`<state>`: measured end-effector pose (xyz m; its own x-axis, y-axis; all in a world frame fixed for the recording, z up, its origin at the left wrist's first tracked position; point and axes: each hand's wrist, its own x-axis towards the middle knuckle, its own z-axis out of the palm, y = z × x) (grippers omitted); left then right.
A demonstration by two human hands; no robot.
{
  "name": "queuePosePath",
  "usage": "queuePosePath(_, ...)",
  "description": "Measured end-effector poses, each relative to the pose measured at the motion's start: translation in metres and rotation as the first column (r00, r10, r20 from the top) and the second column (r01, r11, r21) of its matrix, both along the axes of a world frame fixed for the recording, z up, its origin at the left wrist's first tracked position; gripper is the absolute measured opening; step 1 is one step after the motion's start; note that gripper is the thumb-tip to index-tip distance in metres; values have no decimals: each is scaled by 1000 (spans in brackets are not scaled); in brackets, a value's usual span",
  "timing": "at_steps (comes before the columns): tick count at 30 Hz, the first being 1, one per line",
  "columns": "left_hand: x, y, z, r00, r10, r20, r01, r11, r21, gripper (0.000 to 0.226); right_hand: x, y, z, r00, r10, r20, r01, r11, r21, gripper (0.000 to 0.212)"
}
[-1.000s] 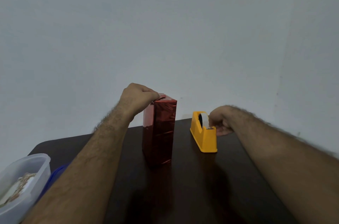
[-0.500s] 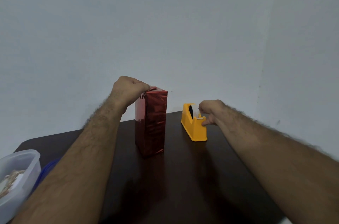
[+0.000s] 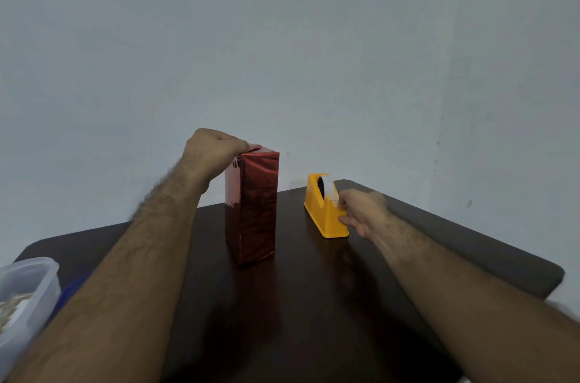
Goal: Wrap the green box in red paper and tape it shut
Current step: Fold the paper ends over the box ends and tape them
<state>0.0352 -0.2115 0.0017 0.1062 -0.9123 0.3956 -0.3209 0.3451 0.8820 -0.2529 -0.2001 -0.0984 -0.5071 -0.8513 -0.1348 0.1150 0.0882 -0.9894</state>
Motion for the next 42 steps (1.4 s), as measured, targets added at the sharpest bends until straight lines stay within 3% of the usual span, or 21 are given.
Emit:
queuePosePath(7,0,3,-1,1000,-24,-20,24,1000,-9,15,0,2,-8,1000,-7,0,7,999,-32,45)
queuePosePath(20,5,-7,-4,999,-1,-35,0,1000,-30,16,7,3,-19,998,-56,28,56,998,-2,58)
queuePosePath(25,5,-10,-5,999,-5,-38,4,1000,-23,18,5,5,-39,998,-36,-51,41,994,99,39)
queuePosePath(30,4,-9,-5,999,-16,-45,16,1000,-20,20,8,14,-25,996,-44,76,50,996,-70,52)
queuePosePath(36,3,-2,-5,998,-46,-48,43,997,-62,36,32,31,35,972,234,24,-218,934,-284,34)
queuePosePath(42,5,-3,-4,1000,-26,-2,25,998,-60,28,64,19,124,911,325,-254,-402,839,-366,14)
